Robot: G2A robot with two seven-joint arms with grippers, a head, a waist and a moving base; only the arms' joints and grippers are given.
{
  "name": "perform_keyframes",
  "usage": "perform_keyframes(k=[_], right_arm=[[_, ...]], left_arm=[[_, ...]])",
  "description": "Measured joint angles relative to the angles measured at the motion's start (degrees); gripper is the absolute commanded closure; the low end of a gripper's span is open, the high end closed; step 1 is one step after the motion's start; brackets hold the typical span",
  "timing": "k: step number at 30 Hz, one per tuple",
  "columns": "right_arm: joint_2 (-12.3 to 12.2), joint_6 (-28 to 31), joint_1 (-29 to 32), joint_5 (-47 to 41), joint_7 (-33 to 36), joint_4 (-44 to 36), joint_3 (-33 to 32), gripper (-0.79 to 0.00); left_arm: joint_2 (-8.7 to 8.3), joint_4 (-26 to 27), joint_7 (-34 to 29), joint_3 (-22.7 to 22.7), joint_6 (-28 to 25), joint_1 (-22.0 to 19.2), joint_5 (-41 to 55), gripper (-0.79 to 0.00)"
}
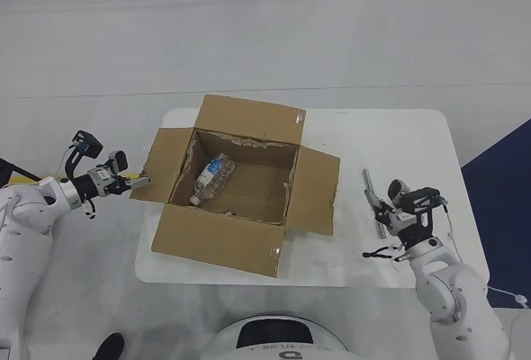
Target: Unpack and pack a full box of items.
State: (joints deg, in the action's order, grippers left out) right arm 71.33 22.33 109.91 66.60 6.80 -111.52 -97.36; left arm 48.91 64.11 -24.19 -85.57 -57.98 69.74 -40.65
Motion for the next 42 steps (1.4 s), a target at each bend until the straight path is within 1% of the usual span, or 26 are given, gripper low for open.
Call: perform_keyframes(k=[2,11,12,14,15,17,19,24,27,30,42], right_arm=[[-0.04,1.18,-0.23,-0.19,0.76,0.17,0.07,-0.785],[0.0,0.32,-0.25,-0.2,0.26,0.01,0.03,-0.785],[0.11,0.11,-0.62,-1.23,-0.76,-0.76,0.16,-0.785],[0.04,1.87,-1.63,-4.68,-3.7,-2.51,0.73,-0.785],[-0.15,4.51,-2.95,-5.99,-4.41,-3.45,1.45,-0.785],[-0.29,7.23,-5.89,-4.35,-1.85,-4.53,3.95,-0.785],[-0.27,7.78,-10.32,0.58,3.81,-4.74,8.09,-0.785],[0.29,9.55,-22.08,2.96,16.1,-0.22,19.66,-0.785],[1.01,8.88,-28.41,0.72,21.55,4.52,25.93,-0.785],[1.45,8.36,-33.05,-2.27,26.22,7.59,29.19,-0.785],[1.43,8.43,-32.99,-2.22,26.16,7.55,29.12,-0.785]], left_arm=[[0.0,0.0,0.0,0.0,0.0,0.0,0.0,-0.785],[0.0,0.0,0.0,0.0,0.0,0.0,0.0,-0.785],[0.0,0.0,0.0,0.0,0.0,0.0,0.0,-0.785],[0.0,0.0,0.0,0.0,0.0,0.0,0.0,-0.785],[0.0,0.0,0.0,0.0,0.0,0.0,0.0,-0.785],[0.0,0.0,0.0,0.0,0.0,0.0,0.0,-0.785],[0.0,0.0,0.0,0.0,0.0,0.0,0.0,-0.785],[0.0,0.0,0.0,0.0,0.0,0.0,0.0,-0.785],[0.0,0.0,0.0,0.0,0.0,0.0,0.0,-0.785],[0.0,0.0,0.0,0.0,0.0,0.0,0.0,-0.785],[0.0,0.0,0.0,0.0,0.0,0.0,0.0,-0.785]])
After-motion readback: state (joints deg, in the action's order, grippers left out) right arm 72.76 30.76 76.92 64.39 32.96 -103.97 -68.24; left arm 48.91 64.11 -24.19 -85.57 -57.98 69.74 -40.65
